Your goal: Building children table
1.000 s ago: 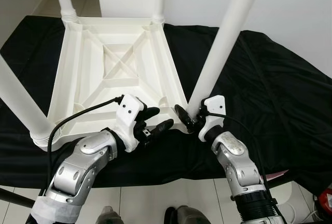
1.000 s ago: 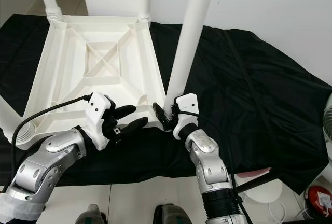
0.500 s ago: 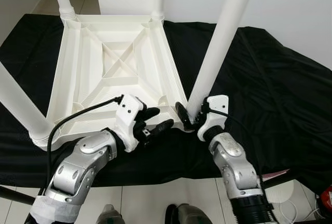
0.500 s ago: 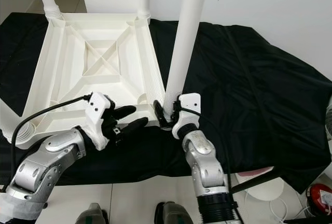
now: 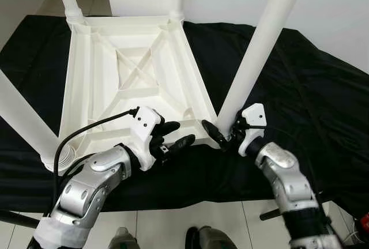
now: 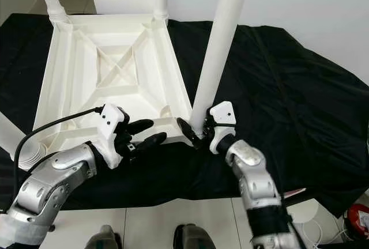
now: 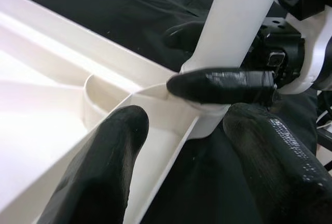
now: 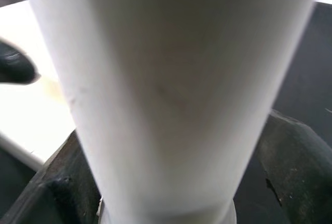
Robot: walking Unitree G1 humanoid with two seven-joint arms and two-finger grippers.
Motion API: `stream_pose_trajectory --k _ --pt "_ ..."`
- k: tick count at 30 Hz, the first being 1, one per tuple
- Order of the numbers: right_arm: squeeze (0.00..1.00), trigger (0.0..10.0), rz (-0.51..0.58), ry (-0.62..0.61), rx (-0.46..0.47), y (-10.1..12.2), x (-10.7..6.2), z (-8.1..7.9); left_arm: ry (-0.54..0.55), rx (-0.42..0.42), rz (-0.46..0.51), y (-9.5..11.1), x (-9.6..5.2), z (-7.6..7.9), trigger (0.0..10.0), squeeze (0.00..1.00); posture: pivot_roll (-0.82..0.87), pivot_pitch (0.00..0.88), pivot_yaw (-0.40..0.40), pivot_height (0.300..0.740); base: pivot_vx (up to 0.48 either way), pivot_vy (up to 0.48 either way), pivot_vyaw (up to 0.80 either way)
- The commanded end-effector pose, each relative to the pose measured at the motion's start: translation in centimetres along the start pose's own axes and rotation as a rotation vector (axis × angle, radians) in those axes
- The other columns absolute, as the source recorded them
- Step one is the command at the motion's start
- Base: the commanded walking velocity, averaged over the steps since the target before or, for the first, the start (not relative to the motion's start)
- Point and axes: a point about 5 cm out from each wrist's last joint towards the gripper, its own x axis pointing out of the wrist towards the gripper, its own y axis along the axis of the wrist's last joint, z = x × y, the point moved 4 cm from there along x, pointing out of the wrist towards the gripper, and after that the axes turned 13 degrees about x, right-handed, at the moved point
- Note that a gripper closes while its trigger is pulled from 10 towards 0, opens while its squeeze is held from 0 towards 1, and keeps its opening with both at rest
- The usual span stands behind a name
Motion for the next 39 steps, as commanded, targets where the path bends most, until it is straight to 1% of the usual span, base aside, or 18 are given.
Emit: stream_pose_trajectory --k 1,5,6,7,8,9,10,14,18,25,26,27,29,30,32,34,36,39 --pt "0.0 10.0 -0.013 0.064 -0.002 -0.4 0.3 -0.6 -0.135 0.004 0.037 0.3 0.2 1.3 10.0 0.0 0.04 0.03 -0.042 0.74 0.0 0.0 0.0" --pt "0.0 10.0 -0.044 0.113 0.009 -0.8 0.5 -0.6 -0.144 0.006 0.03 0.2 0.3 1.4 10.0 0.0 0.05 0.012 -0.044 0.74 0.0 0.0 0.0" --pt "0.0 3.5 -0.066 0.14 0.012 -1.2 0.6 -0.5 -0.147 0.011 0.032 0.3 0.4 1.4 10.0 0.0 0.06 0.015 -0.047 0.74 0.0 0.0 0.0" --pt "0.0 3.5 -0.066 0.14 0.012 -1.2 0.6 -0.5 -0.147 0.011 0.032 0.3 0.4 1.4 10.0 0.0 0.06 0.015 -0.047 0.74 0.0 0.0 0.0" --pt "0.0 2.7 -0.085 0.158 0.016 -1.4 0.6 -0.5 -0.149 0.014 0.036 0.5 0.5 1.4 10.0 0.0 0.06 0.021 -0.048 0.74 0.0 0.0 0.0" --pt "0.0 2.7 -0.085 0.158 0.016 -1.4 0.6 -0.5 -0.149 0.014 0.036 0.5 0.5 1.4 10.0 0.0 0.06 0.021 -0.048 0.74 0.0 0.0 0.0" --pt "0.0 0.0 -0.106 0.174 0.027 -2.0 0.5 -0.4 -0.148 0.006 0.038 0.4 0.5 1.5 10.0 0.0 0.06 0.017 -0.052 0.74 0.0 0.0 0.0" --pt "0.0 0.0 -0.127 0.21 0.045 -2.7 0.2 -0.4 -0.163 -0.004 0.041 0.2 0.6 2.0 10.0 0.0 0.07 0.01 -0.062 0.74 0.0 0.0 0.0" --pt "0.0 0.0 -0.099 0.194 0.069 -2.3 0.3 -0.2 -0.179 0.0 0.04 0.2 0.4 2.3 10.0 0.0 0.07 0.01 -0.062 0.74 0.0 0.0 0.0" --pt "0.0 0.0 -0.102 0.171 0.06 -2.6 0.1 -0.2 -0.188 0.001 0.026 -0.2 0.1 2.7 10.0 0.0 0.07 0.026 -0.078 0.74 0.0 0.0 0.0" --pt "0.0 10.0 -0.074 0.066 0.101 -2.7 0.5 -0.2 -0.174 0.036 0.001 -0.7 0.1 2.7 10.0 0.0 0.07 0.041 -0.082 0.74 0.0 0.0 0.0" --pt "0.0 10.0 -0.074 0.066 0.101 -2.7 0.5 -0.2 -0.174 0.036 0.001 -0.7 0.1 2.7 10.0 0.0 0.07 0.041 -0.082 0.74 0.0 0.0 0.0" --pt "0.0 10.0 -0.045 -0.052 0.132 -2.7 0.8 -0.1 -0.155 0.037 -0.006 -0.9 0.0 2.6 10.0 0.0 0.07 0.047 -0.083 0.74 0.0 0.0 0.0" --pt "0.0 10.0 -0.045 -0.052 0.132 -2.7 0.8 -0.1 -0.155 0.037 -0.006 -0.9 0.0 2.6 10.0 0.0 0.07 0.047 -0.083 0.74 0.0 0.0 0.0" --pt "0.0 10.0 -0.012 -0.201 0.162 -2.5 1.0 0.1 -0.145 0.028 -0.005 -0.9 0.0 2.4 10.0 0.0 0.07 0.052 -0.081 0.74 0.0 0.0 0.0" --pt "0.0 10.0 0.003 -0.343 0.246 -2.8 1.1 0.0 -0.139 0.032 -0.009 -0.9 -0.2 2.1 10.0 0.0 0.07 0.056 -0.08 0.74 0.0 0.0 0.0" --pt "0.0 10.0 0.007 -0.393 0.267 -2.9 1.2 -0.3 -0.134 0.031 -0.011 -0.9 -0.3 1.9 10.0 0.0 0.06 0.06 -0.076 0.74 0.0 0.0 0.0" --pt "0.0 10.0 0.009 -0.4 0.258 -2.8 1.2 -0.4 -0.132 0.029 -0.011 -0.9 -0.3 1.8 10.0 0.0 0.06 0.06 -0.076 0.74 0.0 0.0 0.0"
